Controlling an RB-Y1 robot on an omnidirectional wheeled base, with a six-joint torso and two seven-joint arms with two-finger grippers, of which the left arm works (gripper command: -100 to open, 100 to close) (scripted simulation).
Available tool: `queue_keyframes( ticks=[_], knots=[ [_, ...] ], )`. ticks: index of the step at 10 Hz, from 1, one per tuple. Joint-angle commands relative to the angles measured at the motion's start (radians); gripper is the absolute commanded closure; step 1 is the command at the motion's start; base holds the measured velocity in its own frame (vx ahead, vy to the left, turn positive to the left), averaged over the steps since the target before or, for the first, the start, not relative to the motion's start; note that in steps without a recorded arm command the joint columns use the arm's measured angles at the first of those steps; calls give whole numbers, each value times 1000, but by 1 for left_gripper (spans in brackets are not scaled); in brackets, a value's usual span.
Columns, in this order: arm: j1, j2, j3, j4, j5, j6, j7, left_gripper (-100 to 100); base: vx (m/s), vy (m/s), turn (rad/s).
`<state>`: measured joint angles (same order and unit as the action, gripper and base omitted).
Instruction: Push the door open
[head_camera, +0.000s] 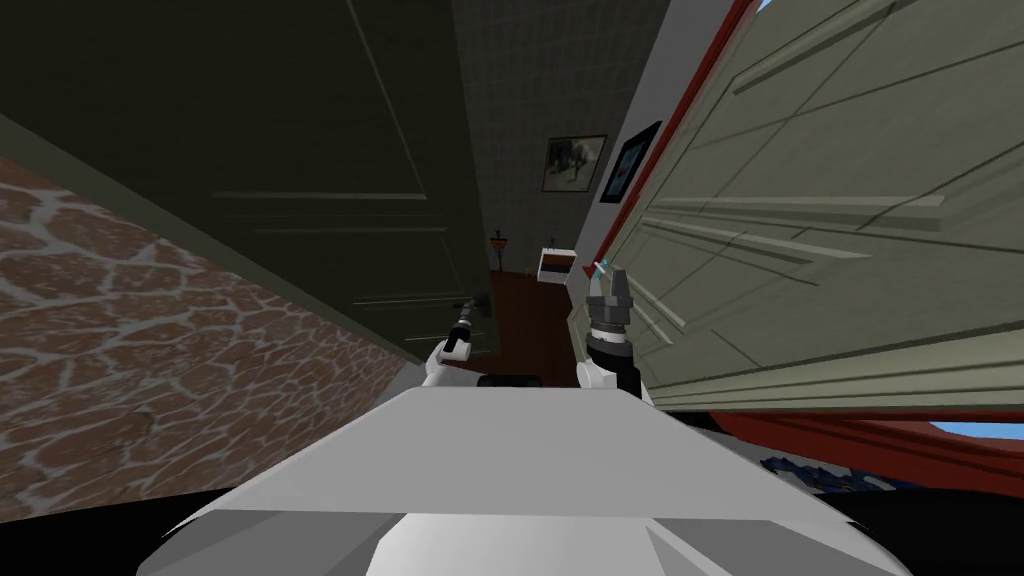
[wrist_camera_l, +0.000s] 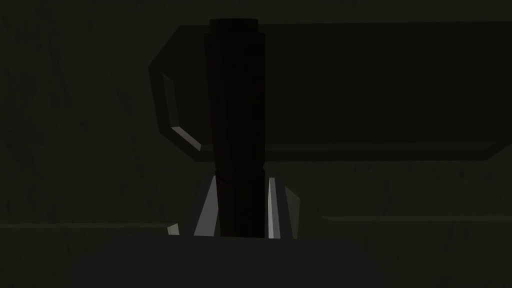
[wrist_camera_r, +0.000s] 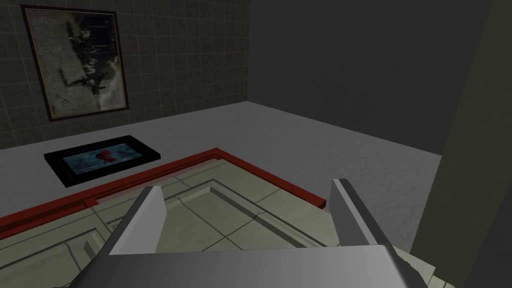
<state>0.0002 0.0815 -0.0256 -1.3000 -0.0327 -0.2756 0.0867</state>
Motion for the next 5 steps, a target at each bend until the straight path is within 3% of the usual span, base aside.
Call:
queue_keyframes(
  ticks=[1, 5],
  knots=[
    [-4, 4, 36, 4, 2, -2, -9, 100, 131, -71, 66],
    [-13, 3, 73, 14, 6, -2, -18, 100, 109, -70, 52]
  ],
)
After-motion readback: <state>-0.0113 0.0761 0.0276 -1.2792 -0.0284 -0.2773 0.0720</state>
